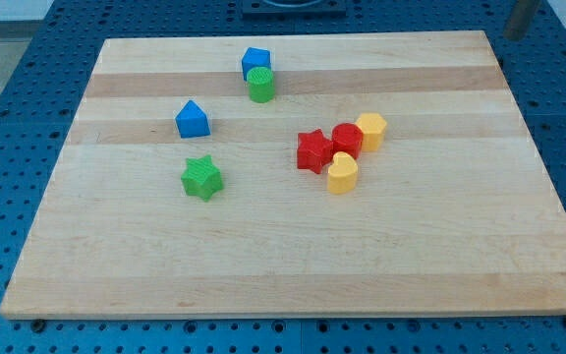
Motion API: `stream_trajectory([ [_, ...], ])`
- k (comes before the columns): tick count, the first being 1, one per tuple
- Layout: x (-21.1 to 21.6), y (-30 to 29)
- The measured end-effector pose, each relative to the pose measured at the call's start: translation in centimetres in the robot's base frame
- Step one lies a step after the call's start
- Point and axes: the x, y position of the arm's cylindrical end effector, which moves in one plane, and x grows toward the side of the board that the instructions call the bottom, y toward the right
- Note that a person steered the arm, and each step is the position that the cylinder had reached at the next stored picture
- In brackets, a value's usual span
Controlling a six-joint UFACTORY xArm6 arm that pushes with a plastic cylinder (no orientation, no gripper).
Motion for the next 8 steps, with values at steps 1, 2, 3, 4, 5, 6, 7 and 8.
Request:
stream_trajectory([
  [1,0.0,0.0],
  [2,0.7,-5.1],
  [3,1.4,-12.5],
  [4,1.4,-13.2],
  [5,1.4,-13.2],
  [6,1.4,-14.5],
  [7,1.4,-15.9],
  [8,1.4,-17.4],
])
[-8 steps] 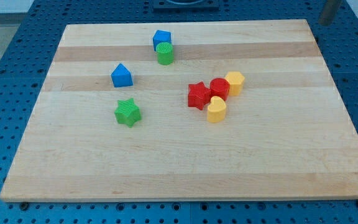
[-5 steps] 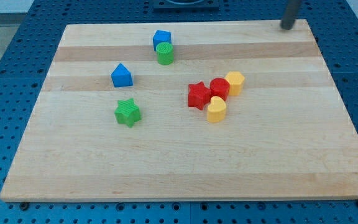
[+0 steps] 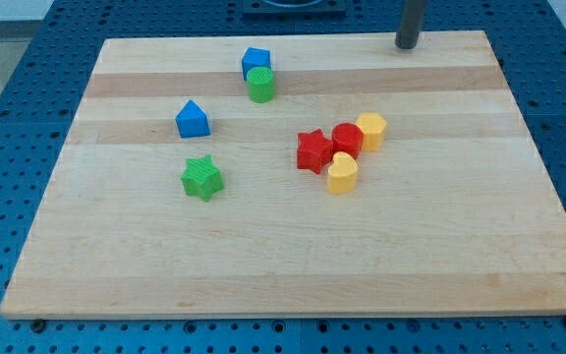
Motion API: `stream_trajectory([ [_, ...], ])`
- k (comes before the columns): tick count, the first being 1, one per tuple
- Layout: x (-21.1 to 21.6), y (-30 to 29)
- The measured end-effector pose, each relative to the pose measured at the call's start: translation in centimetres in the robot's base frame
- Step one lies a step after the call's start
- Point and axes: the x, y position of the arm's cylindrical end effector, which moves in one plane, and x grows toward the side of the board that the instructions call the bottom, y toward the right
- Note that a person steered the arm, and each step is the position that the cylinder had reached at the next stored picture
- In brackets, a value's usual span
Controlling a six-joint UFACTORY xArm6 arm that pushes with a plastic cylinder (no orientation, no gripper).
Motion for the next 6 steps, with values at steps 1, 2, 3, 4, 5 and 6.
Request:
stream_trajectory([
  [1,0.0,-2.3],
  [2,0.0,-5.7],
  [3,0.0,-9.9],
  [4,0.0,-13.4],
  [5,0.0,-15.6],
  [6,0.0,-18.7],
])
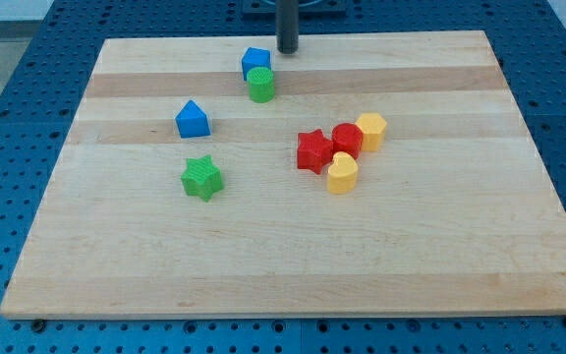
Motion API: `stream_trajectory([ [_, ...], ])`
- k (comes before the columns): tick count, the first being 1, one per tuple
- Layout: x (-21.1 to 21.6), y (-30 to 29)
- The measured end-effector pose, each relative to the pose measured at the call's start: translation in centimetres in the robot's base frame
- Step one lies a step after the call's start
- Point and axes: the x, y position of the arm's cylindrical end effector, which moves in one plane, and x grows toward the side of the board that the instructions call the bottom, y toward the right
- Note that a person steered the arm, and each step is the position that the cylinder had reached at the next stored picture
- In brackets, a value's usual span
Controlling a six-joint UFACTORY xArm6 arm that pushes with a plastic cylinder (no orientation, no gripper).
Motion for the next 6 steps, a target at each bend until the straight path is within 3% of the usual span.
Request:
stream_trajectory([
  [6,5.1,-6.4],
])
